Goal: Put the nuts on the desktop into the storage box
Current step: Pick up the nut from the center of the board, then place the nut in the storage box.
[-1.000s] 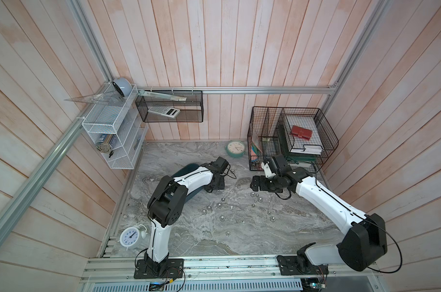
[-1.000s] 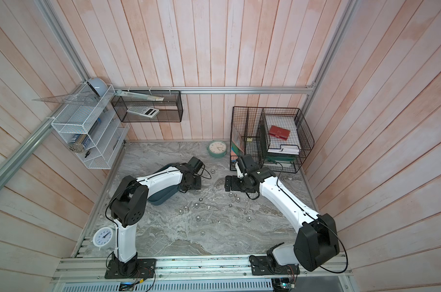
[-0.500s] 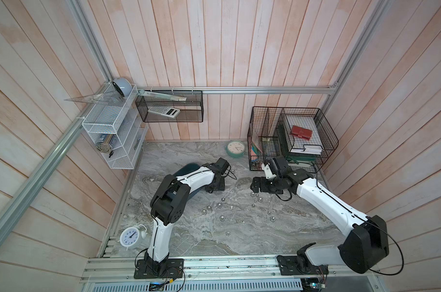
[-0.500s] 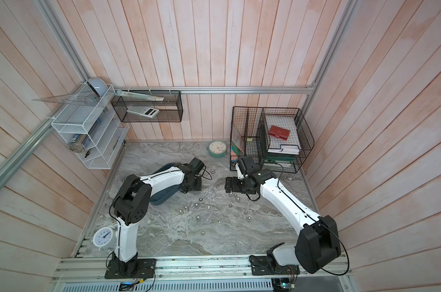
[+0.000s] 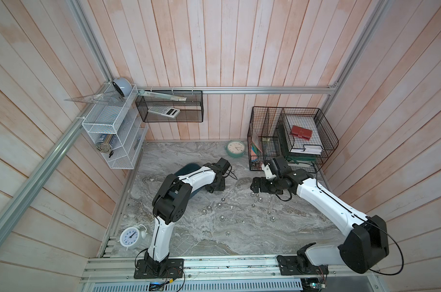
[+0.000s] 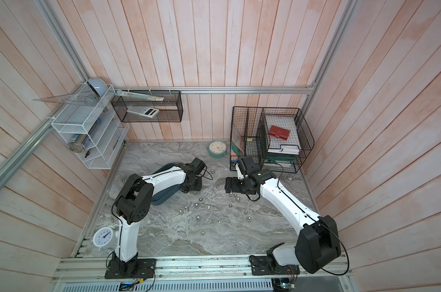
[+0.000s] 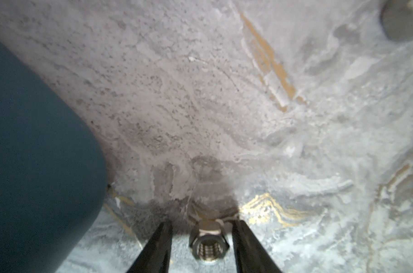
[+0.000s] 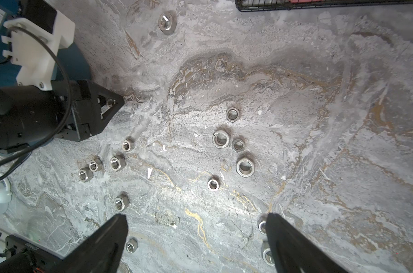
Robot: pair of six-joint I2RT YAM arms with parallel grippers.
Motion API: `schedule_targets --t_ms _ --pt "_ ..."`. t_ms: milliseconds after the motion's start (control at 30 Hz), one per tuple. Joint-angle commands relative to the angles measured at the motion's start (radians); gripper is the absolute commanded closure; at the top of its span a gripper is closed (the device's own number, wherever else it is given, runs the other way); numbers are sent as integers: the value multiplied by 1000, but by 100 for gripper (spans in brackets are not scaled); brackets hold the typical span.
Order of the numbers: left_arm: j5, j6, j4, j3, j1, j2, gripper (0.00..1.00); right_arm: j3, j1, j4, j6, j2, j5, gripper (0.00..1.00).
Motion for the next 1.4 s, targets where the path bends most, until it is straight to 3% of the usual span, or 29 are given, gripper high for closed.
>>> schedule_targets --t_ms 0,233,733,1033,1367 --pt "13 7 -7 -3 -11 21 64 -8 6 4 10 -19 -9 2" --pt "7 2 -7 -19 -14 -8 81 -10 6 4 11 -24 -3 2" --pt "-47 -13 -65 -11 4 -169 81 -5 28 93 24 -43 -39 2" --pt "-63 12 -82 -31 158 -294 81 39 126 206 -15 -32 -17 2" --pt "-99 75 -20 -44 311 -211 81 126 169 190 -15 47 -16 2"
